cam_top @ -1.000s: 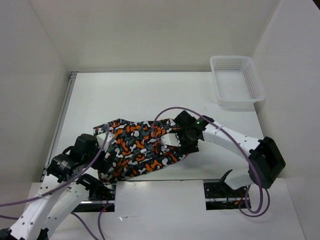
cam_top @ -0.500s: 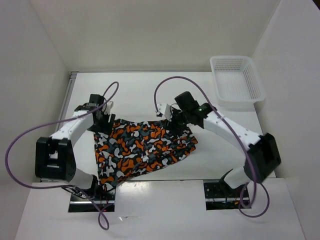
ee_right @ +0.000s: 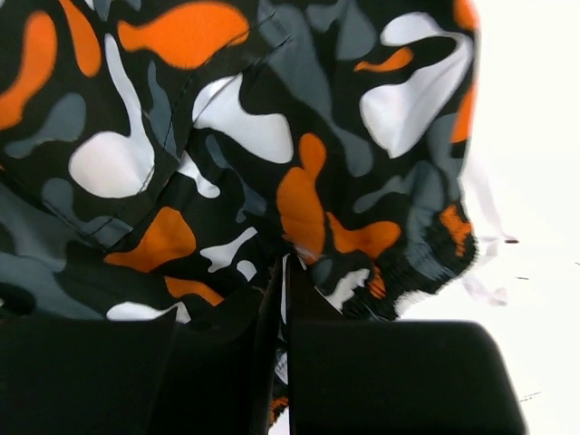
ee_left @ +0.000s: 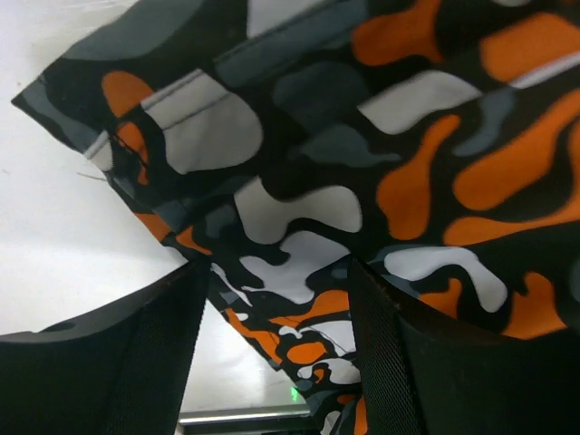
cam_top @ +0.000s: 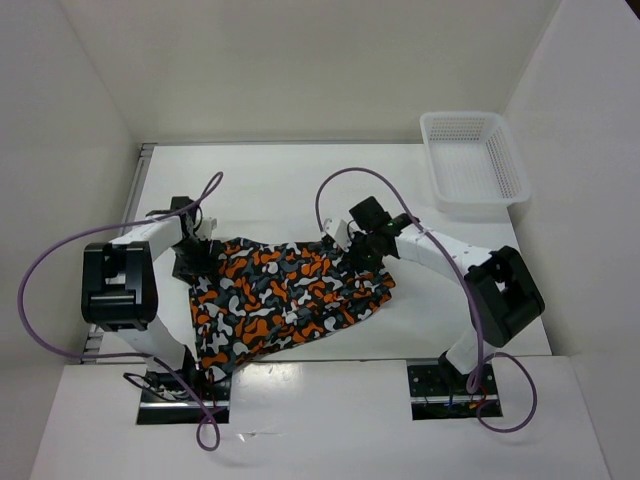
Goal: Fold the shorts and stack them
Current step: Fold the shorts
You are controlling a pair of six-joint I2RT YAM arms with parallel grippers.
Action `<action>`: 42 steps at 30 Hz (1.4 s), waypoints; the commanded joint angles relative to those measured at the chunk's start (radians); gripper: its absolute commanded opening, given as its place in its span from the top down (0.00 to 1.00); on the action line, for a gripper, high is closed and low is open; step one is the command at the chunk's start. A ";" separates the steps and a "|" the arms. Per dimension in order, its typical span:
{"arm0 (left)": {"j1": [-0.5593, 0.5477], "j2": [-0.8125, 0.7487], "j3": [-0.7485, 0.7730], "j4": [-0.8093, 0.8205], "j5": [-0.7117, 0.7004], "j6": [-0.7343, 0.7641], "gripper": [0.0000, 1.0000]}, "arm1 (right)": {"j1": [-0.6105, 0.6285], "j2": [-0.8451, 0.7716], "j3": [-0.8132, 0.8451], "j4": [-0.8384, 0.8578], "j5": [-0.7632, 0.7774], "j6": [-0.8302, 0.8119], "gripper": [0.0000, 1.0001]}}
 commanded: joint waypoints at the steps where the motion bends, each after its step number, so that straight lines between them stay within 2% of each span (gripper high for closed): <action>1: 0.011 0.044 0.007 0.044 0.000 0.003 0.30 | 0.020 0.025 -0.021 0.055 0.052 -0.033 0.92; 4: 0.030 0.074 0.023 0.077 -0.036 0.003 0.32 | 0.020 0.035 -0.021 0.064 0.042 -0.033 0.95; 8: 0.030 0.075 0.035 0.055 -0.036 0.003 0.40 | 0.020 0.045 -0.012 0.055 0.029 -0.042 0.95; 11: 0.052 0.027 0.060 0.044 -0.036 0.003 0.40 | 0.020 0.045 -0.012 0.055 0.029 -0.065 0.95; 13: 0.076 -0.007 0.087 0.055 -0.013 0.003 0.36 | 0.020 0.055 -0.022 0.055 0.040 -0.076 0.96; 20: 0.099 0.018 0.098 0.064 0.015 0.003 0.39 | 0.020 0.055 -0.031 0.055 0.040 -0.108 0.97; 22: 0.099 0.045 0.098 0.041 0.035 0.003 0.42 | 0.020 0.055 -0.031 0.055 0.040 -0.118 0.97; 27: 0.099 0.094 0.087 0.000 0.061 0.003 0.65 | 0.029 0.055 -0.031 0.045 0.040 -0.118 0.97; 32: 0.109 0.094 0.067 0.000 0.006 0.003 0.65 | 0.029 0.055 -0.022 0.045 0.031 -0.118 0.97; 34: 0.118 0.084 0.058 0.009 -0.022 0.003 0.60 | 0.029 0.055 -0.022 0.045 0.031 -0.118 0.97; 35: 0.118 0.061 0.058 0.024 -0.032 0.003 0.52 | 0.029 0.055 -0.022 0.045 0.031 -0.118 0.97; 42: 0.145 0.045 0.067 0.046 -0.065 0.003 0.49 | 0.029 0.055 -0.022 0.045 0.021 -0.136 0.97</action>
